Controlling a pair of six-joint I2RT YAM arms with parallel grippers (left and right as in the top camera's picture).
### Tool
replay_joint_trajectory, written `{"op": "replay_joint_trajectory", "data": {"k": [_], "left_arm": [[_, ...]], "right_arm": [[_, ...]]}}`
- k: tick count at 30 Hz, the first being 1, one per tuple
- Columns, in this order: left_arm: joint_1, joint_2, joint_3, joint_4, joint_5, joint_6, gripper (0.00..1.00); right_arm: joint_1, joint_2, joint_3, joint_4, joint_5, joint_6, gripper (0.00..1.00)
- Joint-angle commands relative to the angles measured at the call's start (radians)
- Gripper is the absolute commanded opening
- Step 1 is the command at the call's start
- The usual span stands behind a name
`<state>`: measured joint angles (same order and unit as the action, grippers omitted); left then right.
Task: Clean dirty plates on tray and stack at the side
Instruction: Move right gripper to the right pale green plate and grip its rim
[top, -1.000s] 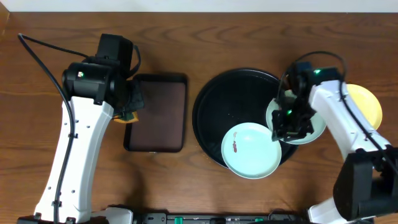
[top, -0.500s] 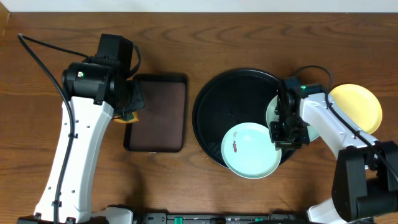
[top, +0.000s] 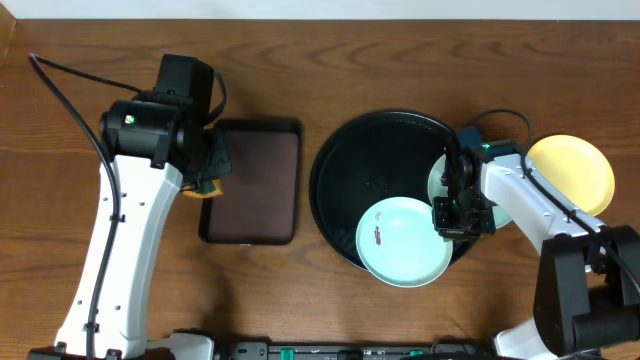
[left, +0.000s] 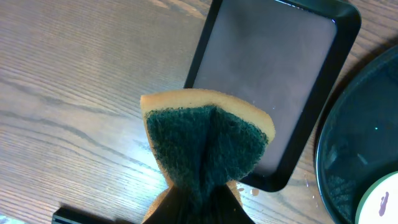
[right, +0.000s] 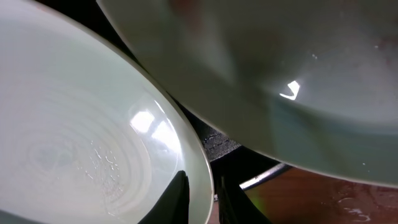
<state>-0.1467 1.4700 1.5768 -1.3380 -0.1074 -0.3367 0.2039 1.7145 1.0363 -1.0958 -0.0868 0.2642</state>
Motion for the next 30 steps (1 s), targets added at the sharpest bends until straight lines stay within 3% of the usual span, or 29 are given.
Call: {"op": "replay_joint_trajectory", "data": {"k": [1,19,22,30], "left_arm": [[0.004,0.000,-0.004,-0.003,-0.005,-0.002,0.12],[0.004,0.000,-0.004,-0.003,-0.005,-0.002,0.12],[0.004,0.000,-0.004,-0.003,-0.005,-0.002,0.12],[0.004,0.000,-0.004,-0.003,-0.005,-0.002,0.12]], "right_arm": [[0.020,-0.003,-0.012,0.007,0.000,0.020,0.14],[0.020,-0.003,-0.063,0.069,0.000,0.020,0.10],[0.020,-0.003,-0.063,0.072,-0.001,0.020,0.02],[0.020,-0.019,0.005,0.060,-0.118,-0.003,0.01]]}}
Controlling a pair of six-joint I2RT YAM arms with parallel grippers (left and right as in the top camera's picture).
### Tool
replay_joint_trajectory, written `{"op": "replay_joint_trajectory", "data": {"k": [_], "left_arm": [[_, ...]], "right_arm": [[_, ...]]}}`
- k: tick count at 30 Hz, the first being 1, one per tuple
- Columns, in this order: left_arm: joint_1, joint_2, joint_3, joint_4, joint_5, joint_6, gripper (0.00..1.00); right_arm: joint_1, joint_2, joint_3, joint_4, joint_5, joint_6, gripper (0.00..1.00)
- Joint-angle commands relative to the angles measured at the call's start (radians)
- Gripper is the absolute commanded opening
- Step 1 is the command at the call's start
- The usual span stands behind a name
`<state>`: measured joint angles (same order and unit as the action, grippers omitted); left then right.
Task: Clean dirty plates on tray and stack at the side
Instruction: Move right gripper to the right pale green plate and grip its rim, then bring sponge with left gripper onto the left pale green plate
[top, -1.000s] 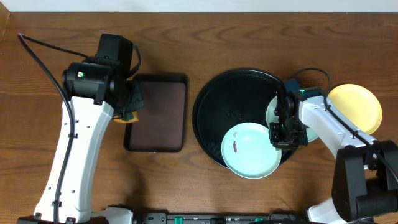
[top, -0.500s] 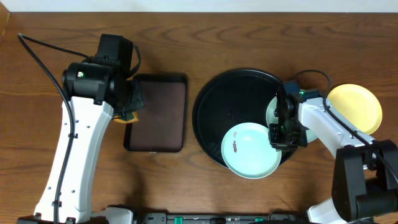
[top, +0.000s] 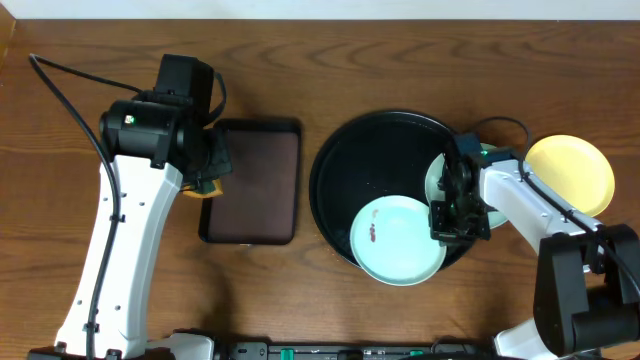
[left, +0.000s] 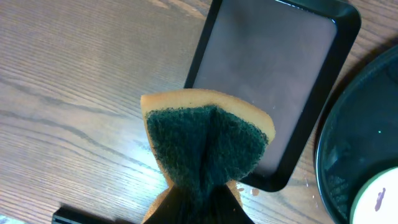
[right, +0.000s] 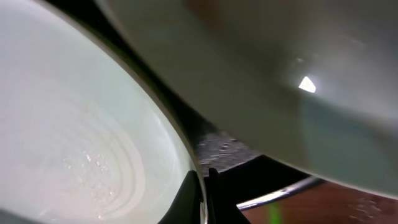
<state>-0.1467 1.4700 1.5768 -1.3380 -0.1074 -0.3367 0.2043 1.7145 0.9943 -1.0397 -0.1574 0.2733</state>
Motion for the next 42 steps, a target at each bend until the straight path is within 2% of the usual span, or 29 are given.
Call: {"op": "replay_joint_trajectory", "data": {"k": [1,6,10,14,18,19,27,33,37,42], "left_arm": [[0.004,0.000,-0.004,-0.003,-0.005,-0.002,0.12],[0.004,0.000,-0.004,-0.002,-0.005,-0.002,0.12],[0.004,0.000,-0.004,0.001,0.010,-0.002,0.12],[0.004,0.000,-0.004,0.020,0.032,-0.001,0.11],[0.003,0.000,-0.004,0.042,0.034,-0.001,0.11],[0.000,0.000,-0.004,0.049,0.037,0.000,0.08],[-0.094,0.066,-0.002,0.171,0.047,0.028,0.08],[-0.176,0.189,0.005,0.380,0.050,0.029,0.07],[-0.259,0.253,0.005,0.563,0.114,0.029,0.07],[-0.368,0.346,0.005,0.718,0.122,0.083,0.07]], "right_arm": [[0.020,-0.024,0.065,0.006,-0.051,-0.012,0.01],[0.020,-0.035,0.134,0.050,-0.050,-0.011,0.01],[0.020,-0.035,0.138,0.147,-0.050,-0.008,0.01],[0.019,-0.035,0.138,0.272,0.051,-0.020,0.01],[0.019,-0.035,0.138,0.382,0.102,-0.092,0.01],[0.019,-0.035,0.138,0.401,0.105,-0.107,0.01],[0.018,-0.035,0.138,0.463,0.104,-0.148,0.01],[0.018,-0.026,0.138,0.467,0.092,-0.147,0.01],[0.018,-0.014,0.138,0.452,0.044,-0.147,0.01],[0.018,0.020,0.137,0.436,0.026,-0.132,0.01]]}}
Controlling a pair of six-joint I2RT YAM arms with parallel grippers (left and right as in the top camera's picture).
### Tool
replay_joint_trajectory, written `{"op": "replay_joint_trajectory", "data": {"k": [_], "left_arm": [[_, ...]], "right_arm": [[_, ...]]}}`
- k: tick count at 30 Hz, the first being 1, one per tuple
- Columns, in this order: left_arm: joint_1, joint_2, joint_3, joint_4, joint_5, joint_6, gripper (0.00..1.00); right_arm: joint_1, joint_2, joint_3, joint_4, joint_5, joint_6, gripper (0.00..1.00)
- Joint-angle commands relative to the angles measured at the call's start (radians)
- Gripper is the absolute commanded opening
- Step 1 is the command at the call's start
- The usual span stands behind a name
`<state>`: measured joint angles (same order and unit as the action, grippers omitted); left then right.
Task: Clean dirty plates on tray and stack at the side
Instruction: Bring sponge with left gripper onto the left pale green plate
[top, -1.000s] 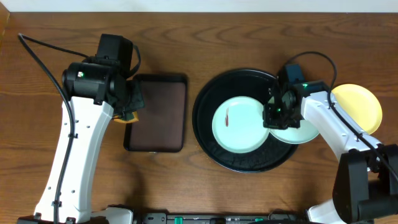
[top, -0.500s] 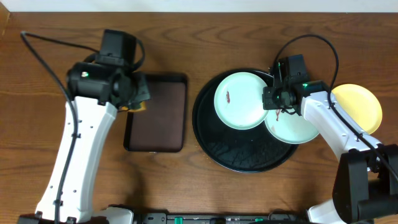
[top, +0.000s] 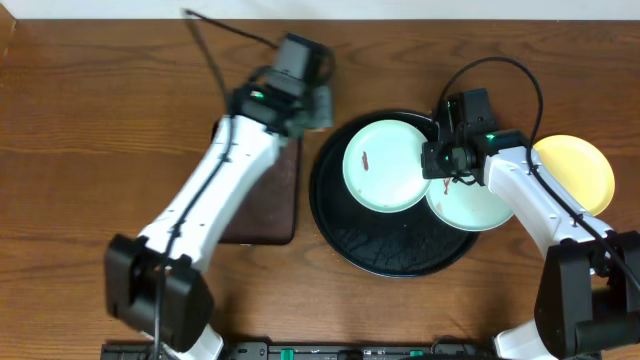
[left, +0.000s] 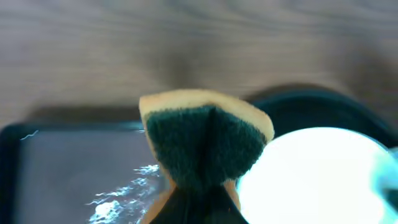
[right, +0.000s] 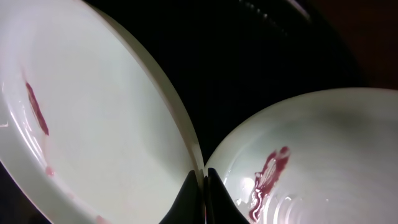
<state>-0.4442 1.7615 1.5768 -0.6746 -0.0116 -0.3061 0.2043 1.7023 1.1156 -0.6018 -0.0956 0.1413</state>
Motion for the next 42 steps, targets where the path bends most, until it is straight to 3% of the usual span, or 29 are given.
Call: {"op": "replay_joint_trajectory", "data": {"k": [1,12,36,42], "left_arm": [[-0.086,0.070,0.005,0.064,0.026,0.064,0.08],[-0.167,0.166,-0.001,0.060,0.027,0.101,0.07],[-0.171,0.285,-0.039,0.043,0.028,0.103,0.07],[-0.172,0.287,-0.090,0.102,0.027,0.103,0.08]], "right_arm": [[0.018,0.041,0.016,-0.003,-0.045,0.000,0.01],[0.020,0.095,0.016,-0.008,-0.055,0.030,0.01],[0.020,0.155,0.016,0.005,-0.078,0.026,0.01],[0.020,0.155,0.016,0.007,-0.078,0.025,0.01]]}}
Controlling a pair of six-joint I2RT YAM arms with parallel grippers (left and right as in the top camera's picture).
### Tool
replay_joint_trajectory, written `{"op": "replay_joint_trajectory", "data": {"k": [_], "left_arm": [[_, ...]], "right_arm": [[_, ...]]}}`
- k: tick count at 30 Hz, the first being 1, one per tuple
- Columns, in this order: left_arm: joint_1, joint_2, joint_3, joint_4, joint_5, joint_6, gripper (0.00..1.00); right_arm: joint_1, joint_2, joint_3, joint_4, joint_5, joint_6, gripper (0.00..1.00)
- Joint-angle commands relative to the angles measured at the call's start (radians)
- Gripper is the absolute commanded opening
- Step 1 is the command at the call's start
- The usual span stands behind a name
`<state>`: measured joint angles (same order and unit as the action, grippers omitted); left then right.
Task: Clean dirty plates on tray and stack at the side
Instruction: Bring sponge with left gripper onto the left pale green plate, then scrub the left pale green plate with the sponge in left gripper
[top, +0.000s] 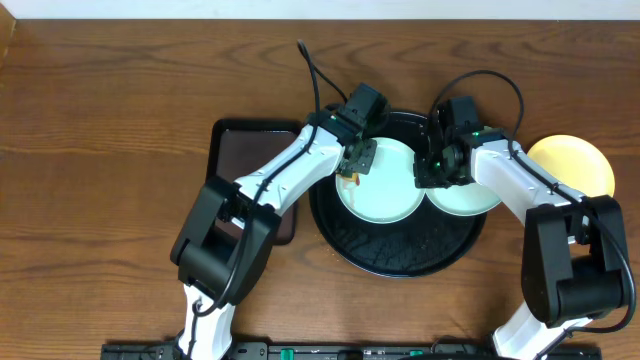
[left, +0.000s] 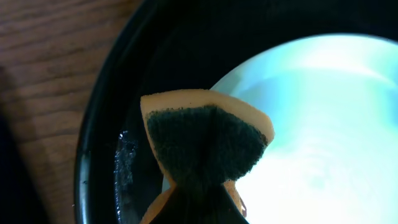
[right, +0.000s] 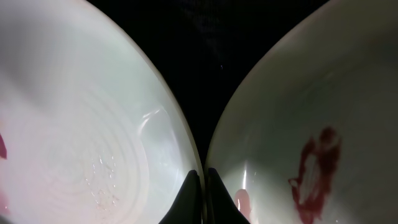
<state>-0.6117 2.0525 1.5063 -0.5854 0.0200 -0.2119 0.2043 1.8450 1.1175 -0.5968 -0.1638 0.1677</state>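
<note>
A pale green plate (top: 385, 185) lies on the round black tray (top: 400, 255). My right gripper (top: 428, 176) is shut on its right rim; in the right wrist view the gripper (right: 203, 182) pinches that rim beside the plate (right: 87, 124). A second plate (right: 298, 124) with a red smear (right: 316, 163) sits right next to it (top: 465, 198). My left gripper (top: 353, 162) is shut on a green-and-yellow sponge (left: 205, 140), which hangs over the held plate's (left: 311, 118) left edge; whether they touch I cannot tell. A yellow plate (top: 575, 165) rests on the table at the right.
A rectangular black tray (top: 250, 150) with a wet floor sits left of the round tray, partly under my left arm. The round tray's raised rim (left: 93, 143) curves just left of the sponge. Cables loop above both wrists.
My left gripper has moved with the sponge from the back edge between the two trays to the held plate's left rim. The plate sits slightly nearer the front, my right gripper still on its rim.
The left gripper held the sponge beside the rectangular tray while the right gripper's fingers straddled the rim of a plate at the round tray's front, then pinched it. Later that plate was at the tray's back left. Now the sponge is over it.
</note>
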Motion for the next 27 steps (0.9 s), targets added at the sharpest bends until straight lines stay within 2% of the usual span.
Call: {"op": "replay_joint_trajectory", "data": {"k": [1,16,21,27], "left_arm": [[-0.004,-0.004,-0.026,0.023,-0.005,0.009,0.07],[-0.014,0.103,-0.037,0.029,0.006,0.008,0.07],[-0.017,0.123,-0.039,0.026,0.115,0.008,0.08],[-0.038,0.124,-0.043,0.003,0.175,-0.014,0.07]], "right_arm": [[0.020,0.012,0.014,0.002,-0.010,-0.001,0.01],[0.020,0.012,0.014,0.003,-0.010,-0.001,0.01],[0.020,0.012,0.014,0.003,-0.010,-0.001,0.01],[0.020,0.012,0.014,0.003,-0.009,-0.001,0.01]]}}
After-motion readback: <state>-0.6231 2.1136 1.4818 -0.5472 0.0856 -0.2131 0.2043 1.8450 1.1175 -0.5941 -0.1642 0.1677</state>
